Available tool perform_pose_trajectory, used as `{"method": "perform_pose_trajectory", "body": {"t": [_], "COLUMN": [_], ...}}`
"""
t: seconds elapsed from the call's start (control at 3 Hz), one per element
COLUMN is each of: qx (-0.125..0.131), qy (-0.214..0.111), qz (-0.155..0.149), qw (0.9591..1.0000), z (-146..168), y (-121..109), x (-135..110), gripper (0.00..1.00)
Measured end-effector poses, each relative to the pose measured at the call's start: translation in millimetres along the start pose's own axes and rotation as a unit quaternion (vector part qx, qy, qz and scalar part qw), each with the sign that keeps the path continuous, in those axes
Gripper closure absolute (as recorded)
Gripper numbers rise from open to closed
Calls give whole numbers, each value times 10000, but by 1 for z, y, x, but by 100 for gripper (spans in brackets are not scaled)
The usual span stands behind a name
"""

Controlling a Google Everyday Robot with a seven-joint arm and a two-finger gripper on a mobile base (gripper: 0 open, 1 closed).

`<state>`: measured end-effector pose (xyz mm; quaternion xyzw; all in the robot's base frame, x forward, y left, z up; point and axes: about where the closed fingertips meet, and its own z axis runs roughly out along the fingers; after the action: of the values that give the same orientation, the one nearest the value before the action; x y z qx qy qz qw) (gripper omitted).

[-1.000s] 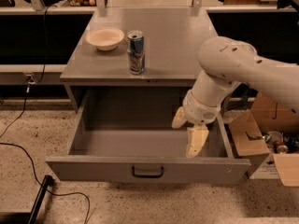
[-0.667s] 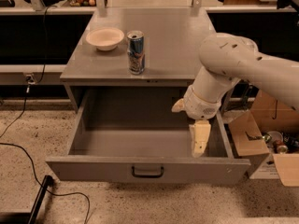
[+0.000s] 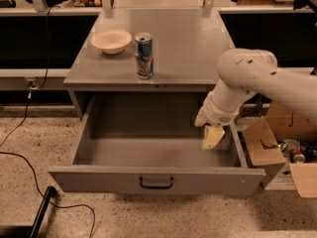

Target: Open top drawer

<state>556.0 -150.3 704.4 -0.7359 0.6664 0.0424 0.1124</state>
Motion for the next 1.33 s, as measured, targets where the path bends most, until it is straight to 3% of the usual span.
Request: {"method": "perform_pose_trajectory", "body": {"t": [0.33, 0.67, 1.0, 1.33], "qx": [66, -142, -459, -842], "qy": [6, -240, -599, -707], "qz": [102, 255, 329, 453], "qw": [9999, 9993, 9966, 9929], "z": [23, 51, 63, 57], "y": [-3, 16, 41, 69], "x": [6, -6, -31, -45], "gripper": [64, 87, 100, 100]}}
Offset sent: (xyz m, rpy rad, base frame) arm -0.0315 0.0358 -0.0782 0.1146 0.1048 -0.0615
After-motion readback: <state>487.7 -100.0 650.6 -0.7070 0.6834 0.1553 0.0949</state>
